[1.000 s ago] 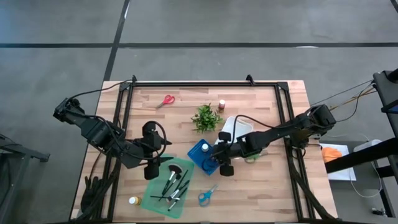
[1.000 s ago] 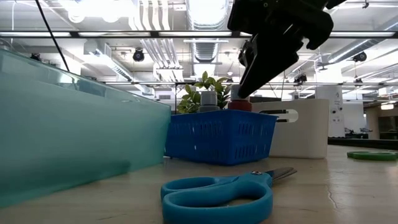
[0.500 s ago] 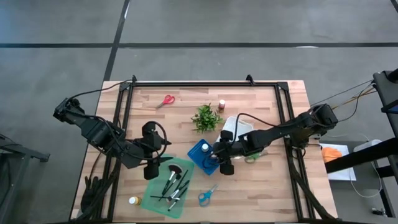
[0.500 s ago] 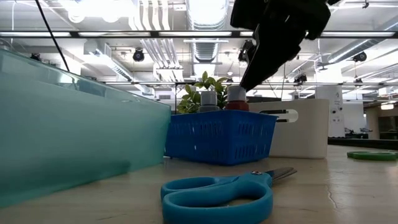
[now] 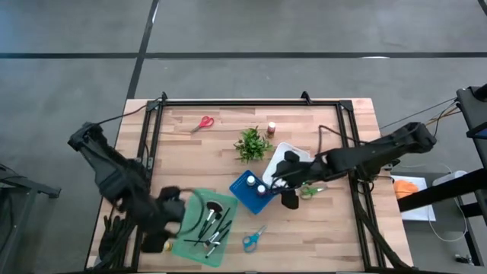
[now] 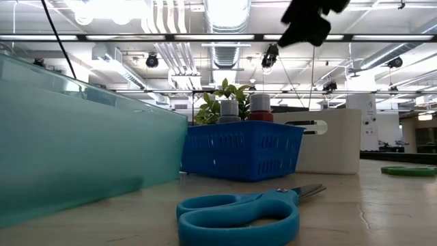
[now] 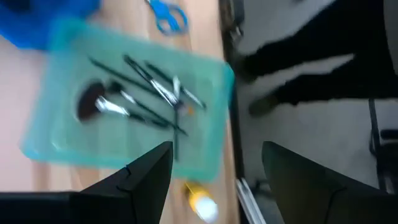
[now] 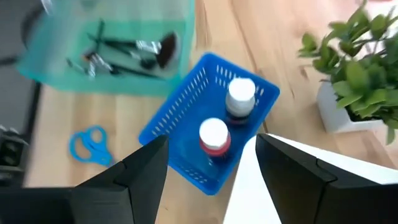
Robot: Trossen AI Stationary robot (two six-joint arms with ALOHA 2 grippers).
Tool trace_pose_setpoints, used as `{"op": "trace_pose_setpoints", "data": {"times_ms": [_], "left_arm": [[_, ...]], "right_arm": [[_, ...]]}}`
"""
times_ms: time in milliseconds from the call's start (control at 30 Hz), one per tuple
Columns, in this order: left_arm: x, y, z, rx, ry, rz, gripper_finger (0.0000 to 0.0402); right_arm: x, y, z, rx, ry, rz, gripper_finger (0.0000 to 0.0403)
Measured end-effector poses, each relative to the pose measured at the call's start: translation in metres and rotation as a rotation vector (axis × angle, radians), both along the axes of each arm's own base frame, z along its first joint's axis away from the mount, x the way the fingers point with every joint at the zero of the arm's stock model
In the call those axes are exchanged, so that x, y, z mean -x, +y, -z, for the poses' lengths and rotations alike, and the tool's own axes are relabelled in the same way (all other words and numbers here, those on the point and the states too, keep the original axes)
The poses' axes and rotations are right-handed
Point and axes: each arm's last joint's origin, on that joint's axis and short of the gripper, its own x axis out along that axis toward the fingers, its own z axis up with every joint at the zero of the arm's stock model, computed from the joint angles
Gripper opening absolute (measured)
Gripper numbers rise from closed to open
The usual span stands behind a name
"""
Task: Pick & Place Paint Supplies
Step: Put the yellow paint bottle into the blue bin
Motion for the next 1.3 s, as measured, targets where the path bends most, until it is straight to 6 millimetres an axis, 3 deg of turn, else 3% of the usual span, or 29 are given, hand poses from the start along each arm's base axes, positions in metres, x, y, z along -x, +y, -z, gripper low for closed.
{"op": "trace_pose_setpoints", "data": {"times_ms": [267,433,700,933,1300], "left_arm": [[0.03,-0.048,0.029,-0.064,0.205,-0.049,0.0258],[0.041,-0.068,0.06,-0.116,0.285,-0.107,0.0258],[0.047,-0.072,0.105,-0.116,0.314,-0.163,0.0258],[0.051,-0.069,0.127,-0.133,0.355,-0.18,0.0254],[0.053,-0.069,0.15,-0.078,0.372,-0.217,0.0167]], "right_arm": [[0.026,-0.004,-0.035,-0.07,-0.142,0.068,0.024],[0.04,-0.001,-0.05,-0.078,-0.217,0.091,0.024],[0.051,0.0,-0.059,-0.095,-0.265,0.124,0.024],[0.053,0.004,-0.06,-0.116,-0.266,0.124,0.024],[0.053,0.005,-0.06,-0.117,-0.266,0.121,0.024]]}}
